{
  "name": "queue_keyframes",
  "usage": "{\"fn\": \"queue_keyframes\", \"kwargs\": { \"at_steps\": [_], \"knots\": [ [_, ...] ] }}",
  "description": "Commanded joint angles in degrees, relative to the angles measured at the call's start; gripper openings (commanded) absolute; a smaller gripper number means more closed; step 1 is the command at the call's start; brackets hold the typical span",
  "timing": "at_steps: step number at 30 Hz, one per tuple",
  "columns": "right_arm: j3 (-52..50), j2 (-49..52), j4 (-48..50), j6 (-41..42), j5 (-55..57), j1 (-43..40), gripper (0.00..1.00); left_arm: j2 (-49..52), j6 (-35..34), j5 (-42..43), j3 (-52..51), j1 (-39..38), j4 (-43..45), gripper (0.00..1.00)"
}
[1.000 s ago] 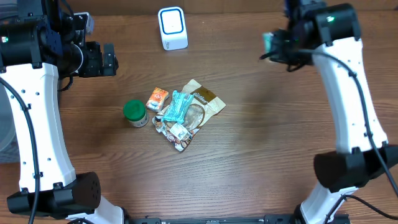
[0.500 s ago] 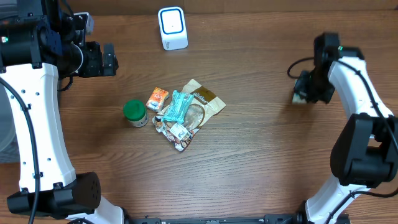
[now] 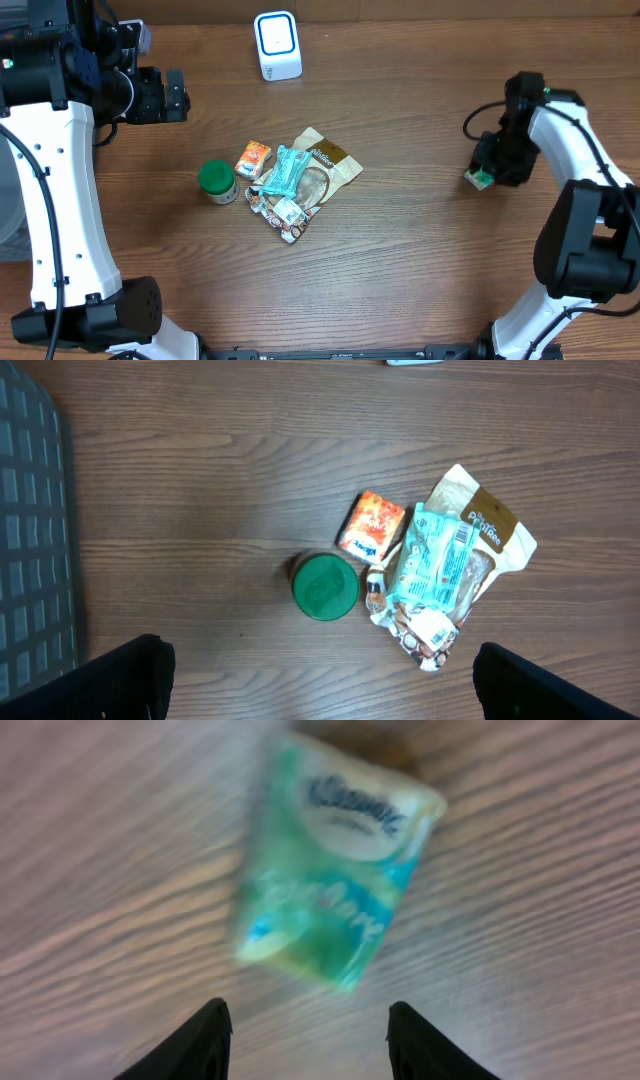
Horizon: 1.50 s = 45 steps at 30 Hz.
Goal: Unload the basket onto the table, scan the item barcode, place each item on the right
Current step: 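Move the tissue pack right and release it on the table, then reach the right gripper to the mint-green wipes pack and grasp it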
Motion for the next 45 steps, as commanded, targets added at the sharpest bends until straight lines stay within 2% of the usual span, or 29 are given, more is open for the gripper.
{"fn": "queue_keyframes", "kwargs": {
  "at_steps": [1,6,11,15,18,28,37,41,44,45],
  "knots": [
    [9.42,-0.68,-4.31,-5.18,-9.18,0.72,0.46,-0.02,1.07,-0.15,0.26,0.02,0.13,0.99],
    [16.11,-0.74,-8.52,-8.0,-21.33,3.67,0.46,-0.02,1.07,-0.15,0.26,0.02,0.13,0.99],
    [15.61,-0.72,-6.4,-7.85,-30.91,9.92,0.47,-0.02,1.09,-0.15,0.26,0.02,0.13,0.99],
    [14.45,-0.48,-3.32,-5.27,-29.88,17.09,0.49,-0.02,1.07,-0.15,0.26,0.02,0.13,1.0],
    [12.48,0.2,1.95,2.36,-25.62,24.59,0.5,-0.02,1.09,-0.15,0.26,0.02,0.13,0.99],
    [5.53,1.99,18.47,19.06,-21.31,37.44,0.49,-0.02,1.07,-0.15,0.26,0.02,0.13,0.99],
    [5.31,7.98,23.82,22.93,-18.88,43.19,0.49,-0.02,1.09,-0.15,0.26,0.02,0.13,1.0],
    [5.31,10.21,24.7,23.21,-18.62,44.22,0.45,-0.02,1.09,-0.15,0.26,0.02,0.13,0.99],
    [5.31,11.19,25.03,23.17,-18.58,44.3,0.35,-0.02,1.07,-0.15,0.26,0.02,0.13,1.0],
    [5.31,11.23,25.03,23.15,-18.32,44.3,0.28,-0.02,1.09,-0.17,0.26,0.02,0.13,1.0]
  ]
}}
